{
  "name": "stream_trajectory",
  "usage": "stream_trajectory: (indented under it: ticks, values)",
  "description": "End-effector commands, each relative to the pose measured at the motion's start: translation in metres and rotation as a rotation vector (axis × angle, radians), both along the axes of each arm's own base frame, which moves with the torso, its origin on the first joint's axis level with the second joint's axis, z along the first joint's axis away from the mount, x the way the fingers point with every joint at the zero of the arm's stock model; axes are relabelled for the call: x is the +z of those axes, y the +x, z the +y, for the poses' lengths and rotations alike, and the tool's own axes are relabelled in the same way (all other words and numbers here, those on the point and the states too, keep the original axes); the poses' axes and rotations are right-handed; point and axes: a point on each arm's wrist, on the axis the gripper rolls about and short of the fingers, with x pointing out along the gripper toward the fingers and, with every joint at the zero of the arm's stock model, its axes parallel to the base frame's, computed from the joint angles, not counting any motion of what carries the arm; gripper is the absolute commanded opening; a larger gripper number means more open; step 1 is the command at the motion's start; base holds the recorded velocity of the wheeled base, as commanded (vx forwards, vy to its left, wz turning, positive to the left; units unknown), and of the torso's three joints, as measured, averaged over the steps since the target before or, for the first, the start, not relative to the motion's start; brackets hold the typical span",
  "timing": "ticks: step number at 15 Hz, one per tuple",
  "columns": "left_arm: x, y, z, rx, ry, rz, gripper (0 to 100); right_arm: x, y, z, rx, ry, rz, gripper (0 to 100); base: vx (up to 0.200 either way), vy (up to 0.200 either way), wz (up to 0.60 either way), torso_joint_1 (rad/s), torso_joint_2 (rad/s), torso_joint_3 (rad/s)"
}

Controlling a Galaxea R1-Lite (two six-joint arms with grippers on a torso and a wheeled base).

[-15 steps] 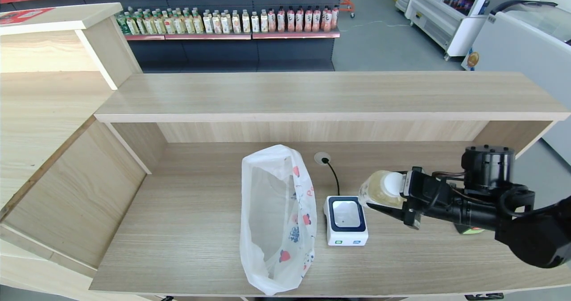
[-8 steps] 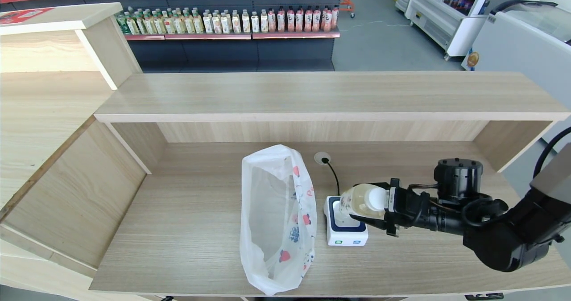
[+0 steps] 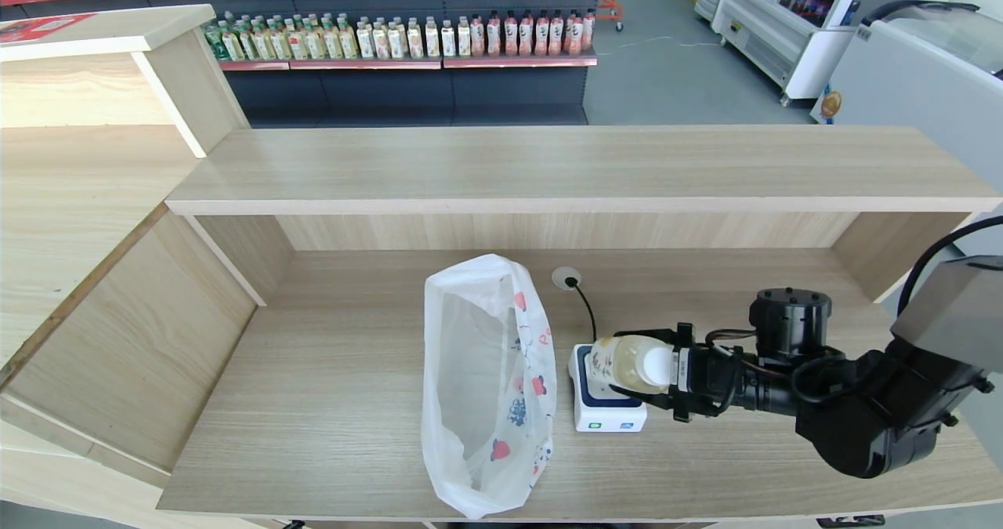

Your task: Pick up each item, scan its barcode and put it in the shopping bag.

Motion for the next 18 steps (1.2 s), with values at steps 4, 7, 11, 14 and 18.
stream_trajectory:
  ticks: [4,7,11,14,18]
  values:
    - [0.0,0.0,0.0,0.002,0.0,0.0,100,-0.009,0.013,0.003,0.017,0.01,-0.04,0,0.0,0.0,0.0,0.0,0.0,0.0]
    - [0.0,0.0,0.0,0.002,0.0,0.0,100,-0.015,0.017,0.005,0.057,0.031,-0.103,0,0.0,0.0,0.0,0.0,0.0,0.0]
    - [0.0,0.0,0.0,0.002,0.0,0.0,100,-0.015,0.019,0.004,0.069,0.024,-0.144,0,0.0,0.0,0.0,0.0,0.0,0.0]
    - [0.0,0.0,0.0,0.0,0.0,0.0,100,-0.018,0.021,0.0,0.065,0.014,-0.157,0,0.0,0.0,0.0,0.0,0.0,0.0]
    - [0.0,0.0,0.0,0.0,0.0,0.0,100,-0.019,0.02,-0.002,0.063,0.008,-0.156,0,0.0,0.0,0.0,0.0,0.0,0.0]
